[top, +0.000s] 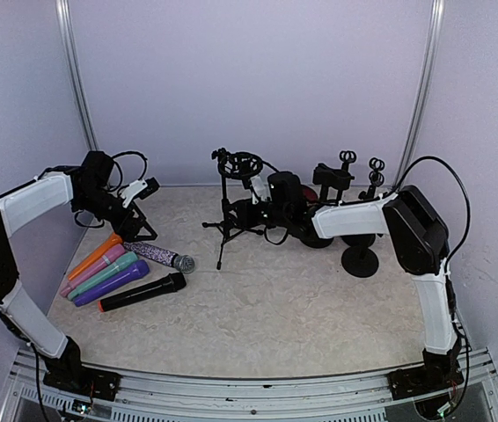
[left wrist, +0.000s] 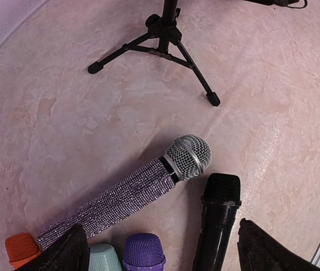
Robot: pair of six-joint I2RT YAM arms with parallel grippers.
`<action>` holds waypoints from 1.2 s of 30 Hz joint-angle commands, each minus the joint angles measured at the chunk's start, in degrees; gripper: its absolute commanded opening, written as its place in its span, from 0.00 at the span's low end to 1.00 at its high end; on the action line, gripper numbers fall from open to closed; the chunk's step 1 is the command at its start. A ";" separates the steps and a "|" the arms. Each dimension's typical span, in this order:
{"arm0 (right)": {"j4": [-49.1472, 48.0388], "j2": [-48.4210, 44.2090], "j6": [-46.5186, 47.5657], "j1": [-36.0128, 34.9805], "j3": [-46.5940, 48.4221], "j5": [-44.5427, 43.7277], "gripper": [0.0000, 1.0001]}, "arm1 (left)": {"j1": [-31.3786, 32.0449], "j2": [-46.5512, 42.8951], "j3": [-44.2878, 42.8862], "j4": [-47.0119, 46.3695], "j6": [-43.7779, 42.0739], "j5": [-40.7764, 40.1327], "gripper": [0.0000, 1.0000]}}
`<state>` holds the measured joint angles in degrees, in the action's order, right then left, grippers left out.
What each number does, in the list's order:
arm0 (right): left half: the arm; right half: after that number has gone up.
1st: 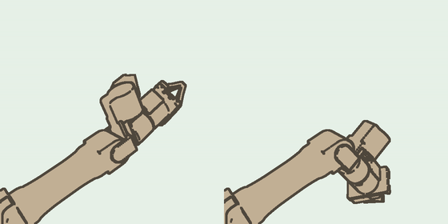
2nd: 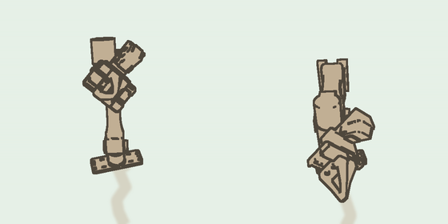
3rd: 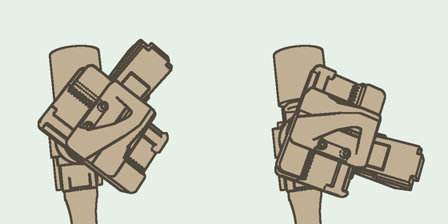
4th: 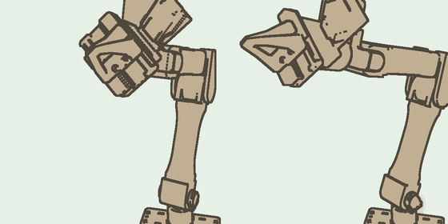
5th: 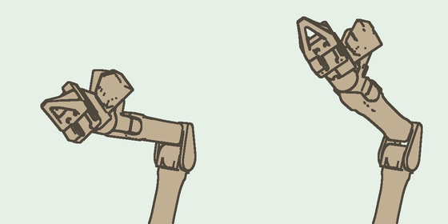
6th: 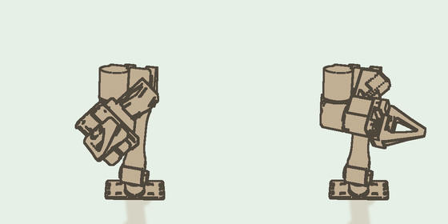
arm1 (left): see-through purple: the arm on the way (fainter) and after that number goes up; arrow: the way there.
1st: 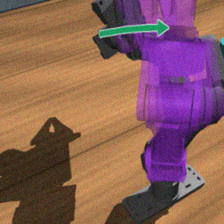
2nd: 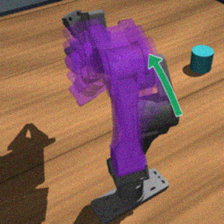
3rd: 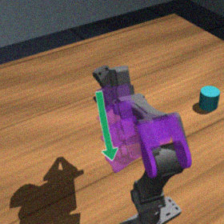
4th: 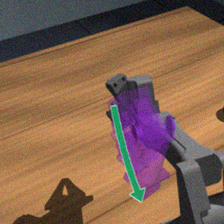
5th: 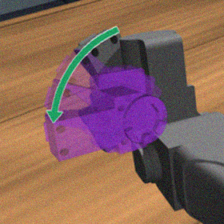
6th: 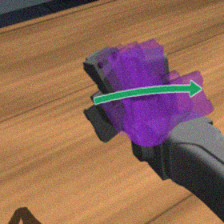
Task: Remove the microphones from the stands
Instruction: Unscrew the knob on the stand of the microphone stand.
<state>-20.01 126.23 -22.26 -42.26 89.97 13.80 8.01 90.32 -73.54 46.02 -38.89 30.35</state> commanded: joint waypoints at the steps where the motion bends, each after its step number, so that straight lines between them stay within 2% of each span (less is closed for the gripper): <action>1: -0.99 1.33 -0.41 -0.45 1.20 -1.23 0.35 | -0.47 -1.50 0.84 1.45 -1.27 -0.63 0.88; 4: -0.93 1.47 -0.51 -0.45 1.47 -1.29 0.33 | -0.56 -1.54 0.81 1.47 -1.23 -0.67 0.88; 8: -0.88 1.26 -0.42 -0.41 1.51 -1.55 0.39 | -0.54 -1.27 0.84 1.38 -1.01 -0.64 0.88; 20: -3.13 0.25 -1.05 -0.19 0.45 -0.22 0.37 | -0.23 -0.76 0.20 1.30 -0.31 -0.68 0.88; 24: -3.39 0.02 -1.24 -0.10 0.35 0.57 0.30 | -0.10 -0.76 0.37 1.26 -0.30 -0.99 0.88; 28: -4.00 -0.06 -1.74 -0.02 -0.02 0.98 0.16 | -0.02 -0.68 0.40 1.31 -0.26 -1.17 0.88; 36: -3.79 -0.20 -4.54 -0.02 -0.75 1.45 0.00 | 0.06 -1.22 0.34 1.53 -0.47 -1.57 0.88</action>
<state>-22.22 126.67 -24.34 -42.37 90.04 14.52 7.86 90.06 -73.28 46.83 -39.24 29.06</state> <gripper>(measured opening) 0.181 0.883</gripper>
